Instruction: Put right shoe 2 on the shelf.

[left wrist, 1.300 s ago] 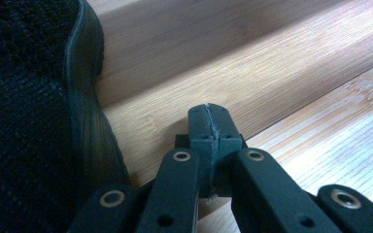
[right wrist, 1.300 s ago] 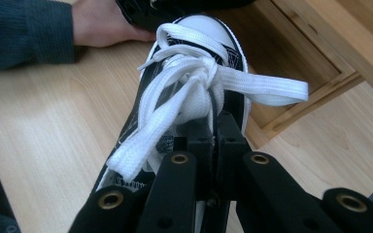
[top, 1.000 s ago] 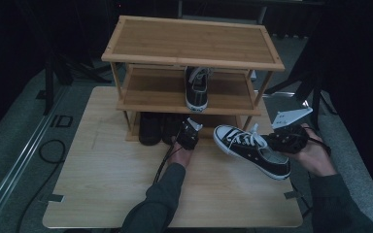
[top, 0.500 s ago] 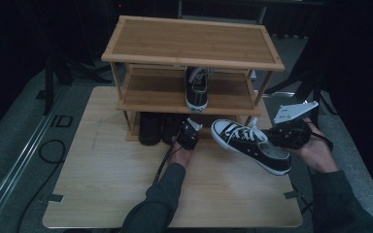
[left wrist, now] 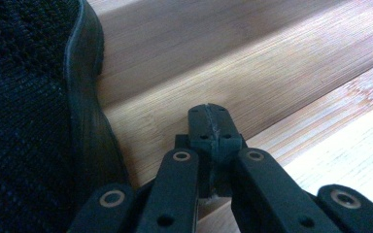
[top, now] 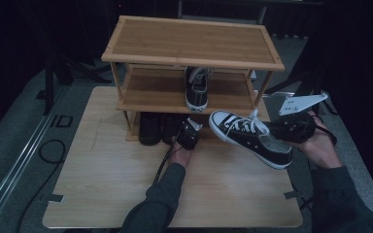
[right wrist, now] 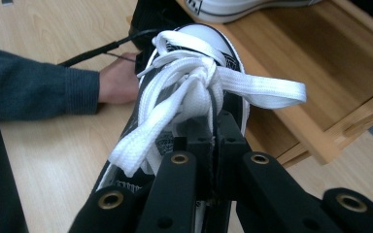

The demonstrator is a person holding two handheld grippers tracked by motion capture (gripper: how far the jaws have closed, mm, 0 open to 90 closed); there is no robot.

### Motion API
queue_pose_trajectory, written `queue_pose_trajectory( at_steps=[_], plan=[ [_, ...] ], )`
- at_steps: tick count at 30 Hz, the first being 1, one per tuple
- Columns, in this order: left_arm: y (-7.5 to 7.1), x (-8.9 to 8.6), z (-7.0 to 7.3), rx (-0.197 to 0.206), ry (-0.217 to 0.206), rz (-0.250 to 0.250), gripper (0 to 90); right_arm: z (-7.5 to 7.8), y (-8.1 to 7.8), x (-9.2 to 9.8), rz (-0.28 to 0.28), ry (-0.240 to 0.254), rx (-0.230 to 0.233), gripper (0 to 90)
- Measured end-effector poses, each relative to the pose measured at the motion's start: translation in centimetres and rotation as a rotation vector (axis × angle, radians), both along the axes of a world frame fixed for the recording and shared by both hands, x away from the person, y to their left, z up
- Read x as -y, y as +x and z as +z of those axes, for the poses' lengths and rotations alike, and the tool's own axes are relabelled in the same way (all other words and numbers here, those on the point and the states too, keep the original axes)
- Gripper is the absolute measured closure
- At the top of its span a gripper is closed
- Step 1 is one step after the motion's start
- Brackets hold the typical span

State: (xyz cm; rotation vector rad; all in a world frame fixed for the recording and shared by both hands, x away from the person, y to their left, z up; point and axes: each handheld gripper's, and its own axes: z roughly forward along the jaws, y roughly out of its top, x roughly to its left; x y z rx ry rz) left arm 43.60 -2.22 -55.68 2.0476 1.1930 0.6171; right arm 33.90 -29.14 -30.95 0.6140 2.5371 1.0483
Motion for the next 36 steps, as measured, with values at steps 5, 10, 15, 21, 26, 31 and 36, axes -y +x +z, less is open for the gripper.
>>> queue_pose_trajectory(
  at_steps=[5, 10, 15, 21, 26, 31, 36],
  plan=[
    [0.0, 0.0, 0.0, 0.000, 0.001, 0.000, 89.8, 0.7, 0.5, 0.0, -0.020, 0.017, 0.017, 88.1],
    [0.0, 0.0, 0.0, 0.000, 0.001, 0.000, 89.8, 0.9, 1.6, -0.3, -0.057, 0.026, 0.017, 88.1],
    [0.0, 0.0, 0.0, 0.000, 0.002, -0.001, 89.8, 0.6, 3.1, -0.7, -0.103, 0.045, 0.019, 88.1],
    [0.0, 0.0, 0.0, -0.001, 0.002, -0.001, 89.8, 0.5, 4.8, -1.3, -0.170, 0.086, 0.025, 88.1],
    [0.0, 0.0, 0.0, -0.001, 0.001, -0.001, 89.8, 0.3, 6.0, -1.9, -0.211, 0.094, 0.030, 88.1],
    [0.0, 0.0, 0.0, -0.002, 0.001, -0.002, 89.8, 0.0, 6.9, -2.3, -0.243, 0.109, 0.024, 88.0],
    [0.0, 0.0, 0.0, -0.001, 0.003, 0.000, 89.8, -0.1, 7.4, -2.9, -0.270, 0.125, 0.025, 88.0]
  ],
)
